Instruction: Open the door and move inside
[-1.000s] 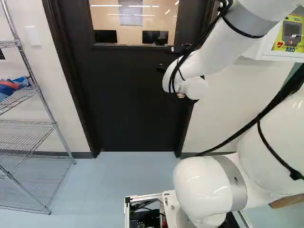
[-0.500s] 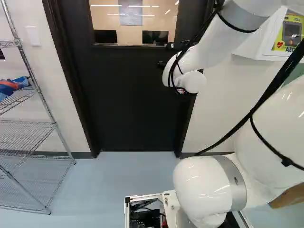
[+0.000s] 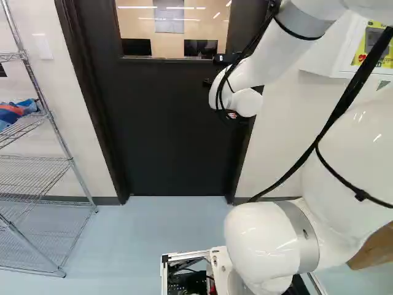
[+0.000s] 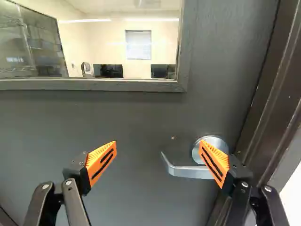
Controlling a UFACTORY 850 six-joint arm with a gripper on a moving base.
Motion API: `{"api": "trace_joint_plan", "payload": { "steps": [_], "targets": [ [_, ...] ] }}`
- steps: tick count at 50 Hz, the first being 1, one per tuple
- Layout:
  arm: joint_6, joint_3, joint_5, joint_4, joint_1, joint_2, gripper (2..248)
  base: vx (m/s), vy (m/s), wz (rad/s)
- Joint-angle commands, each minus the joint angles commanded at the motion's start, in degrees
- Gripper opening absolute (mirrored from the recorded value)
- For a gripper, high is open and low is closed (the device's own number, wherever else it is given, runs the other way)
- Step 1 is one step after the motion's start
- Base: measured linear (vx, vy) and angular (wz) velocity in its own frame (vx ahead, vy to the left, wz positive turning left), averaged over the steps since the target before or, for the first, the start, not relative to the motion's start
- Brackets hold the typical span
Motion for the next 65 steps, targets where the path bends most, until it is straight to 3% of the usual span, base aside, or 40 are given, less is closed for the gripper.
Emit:
{"api": "trace_joint_plan", "payload": {
  "steps": [11, 30, 65],
  "targets": [
    [0.0, 0.1, 0.0, 0.0, 0.0, -1.0, 247, 0.0, 0.0, 0.0],
    [0.0, -2.6, 0.0, 0.0, 0.1, -6.3, 247, 0.0, 0.0, 0.0],
    [0.0, -1.8, 0.0, 0.0, 0.2, -10.0, 247, 0.0, 0.0, 0.0]
  ]
}}
